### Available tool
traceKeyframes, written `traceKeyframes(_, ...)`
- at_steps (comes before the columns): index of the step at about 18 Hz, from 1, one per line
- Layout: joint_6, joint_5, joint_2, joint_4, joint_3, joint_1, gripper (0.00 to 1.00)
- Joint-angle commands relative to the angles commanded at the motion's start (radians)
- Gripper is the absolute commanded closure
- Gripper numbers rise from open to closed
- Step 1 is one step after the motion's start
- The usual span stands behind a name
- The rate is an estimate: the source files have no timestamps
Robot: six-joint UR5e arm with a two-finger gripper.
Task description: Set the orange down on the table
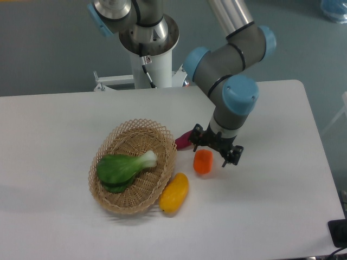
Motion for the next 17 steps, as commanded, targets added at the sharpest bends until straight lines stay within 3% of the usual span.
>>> traceKeyframes(4,0.0,0.05,0.0,-0.024,0.136,0.023,0.0)
traceKeyframes(6,0.014,0.109,0.011,-0.108,0.218,0.037,0.0)
traceKeyframes(9,0.058,0.147,0.011,-0.152,0.295,0.061,0.0)
traceKeyframes(11,0.132,0.147,0.02,-0.196,0.312,0.091,0.0)
traceKeyframes(13,0.291,0.156,0.046,-0.256,0.315,0.149,0.0)
traceKeyframes(15,0.423,0.161,0.061,-0.259,0.312,0.19,0.0)
traceKeyframes(17,0.434,0.16,0.08,-0.259,0.304,0.204,0.0)
